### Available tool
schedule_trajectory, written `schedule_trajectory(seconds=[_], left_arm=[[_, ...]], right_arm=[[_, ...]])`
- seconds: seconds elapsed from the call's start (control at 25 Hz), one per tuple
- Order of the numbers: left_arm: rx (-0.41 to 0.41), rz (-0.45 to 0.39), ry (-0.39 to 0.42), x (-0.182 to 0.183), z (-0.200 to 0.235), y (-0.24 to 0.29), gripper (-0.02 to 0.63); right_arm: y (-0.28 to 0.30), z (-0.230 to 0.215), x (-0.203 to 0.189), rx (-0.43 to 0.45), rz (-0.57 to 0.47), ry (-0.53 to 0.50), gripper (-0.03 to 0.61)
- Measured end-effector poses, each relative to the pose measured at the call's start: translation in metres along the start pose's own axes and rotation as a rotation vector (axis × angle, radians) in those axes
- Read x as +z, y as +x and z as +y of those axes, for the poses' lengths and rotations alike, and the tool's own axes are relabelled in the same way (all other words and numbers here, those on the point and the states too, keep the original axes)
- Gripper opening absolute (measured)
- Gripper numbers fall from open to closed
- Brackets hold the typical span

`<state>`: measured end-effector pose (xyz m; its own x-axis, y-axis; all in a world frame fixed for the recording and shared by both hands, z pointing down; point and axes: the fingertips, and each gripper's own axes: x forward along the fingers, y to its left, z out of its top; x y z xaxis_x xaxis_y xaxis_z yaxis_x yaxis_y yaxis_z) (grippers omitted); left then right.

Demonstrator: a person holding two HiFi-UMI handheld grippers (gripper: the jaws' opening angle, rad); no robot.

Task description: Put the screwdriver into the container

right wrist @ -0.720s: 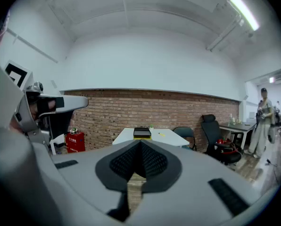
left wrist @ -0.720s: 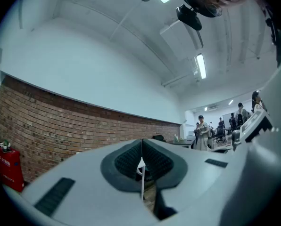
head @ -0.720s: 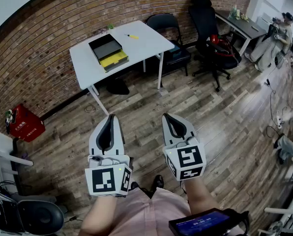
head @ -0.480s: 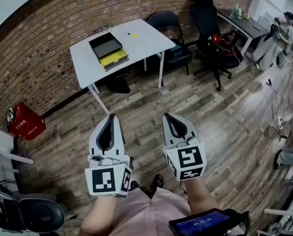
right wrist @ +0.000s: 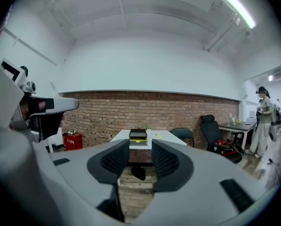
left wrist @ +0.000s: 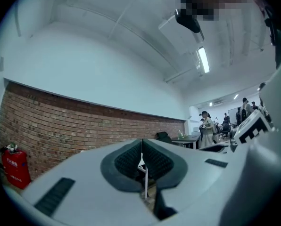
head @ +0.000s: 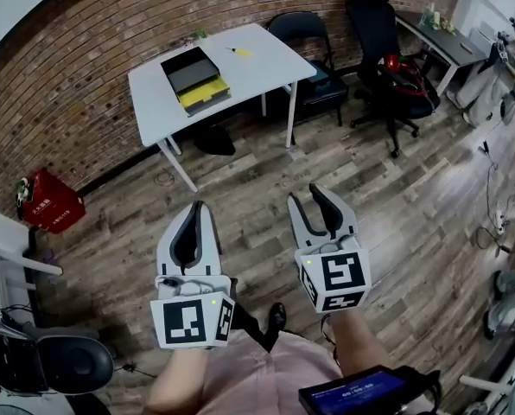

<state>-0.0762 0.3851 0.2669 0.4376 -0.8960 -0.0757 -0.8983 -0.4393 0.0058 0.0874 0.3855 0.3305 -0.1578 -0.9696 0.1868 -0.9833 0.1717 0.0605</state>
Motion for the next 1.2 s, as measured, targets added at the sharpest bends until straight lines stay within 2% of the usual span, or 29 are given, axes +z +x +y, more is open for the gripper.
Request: schedule_trajectory(seconds=[0.32, 0.6, 0.92, 1.2], left_arm=[[0.021, 0.042, -0.015, -0.026, 0.026, 0.042, 0.014], [0.021, 0.065, -0.018, -0.051, 0.076, 0.127, 0.014], [0.009, 0.037, -0.02, -0.04, 0.142, 0.227, 0.014], [-0.029, -0.018, -0.013, -0.021, 0.176, 0.287, 0.014]], right_arm=[[0.053, -0.007, -0.012, 0.024, 0.038, -0.008, 0.153], [0.152, -0.009, -0.016, 0.046, 0.073, 0.005, 0.16], [0.263, -0.011, 0.023, 0.049, 0.062, -0.016, 0.152], [0.32, -0.021, 0.064, -0.002, 0.015, -0.051, 0.146]])
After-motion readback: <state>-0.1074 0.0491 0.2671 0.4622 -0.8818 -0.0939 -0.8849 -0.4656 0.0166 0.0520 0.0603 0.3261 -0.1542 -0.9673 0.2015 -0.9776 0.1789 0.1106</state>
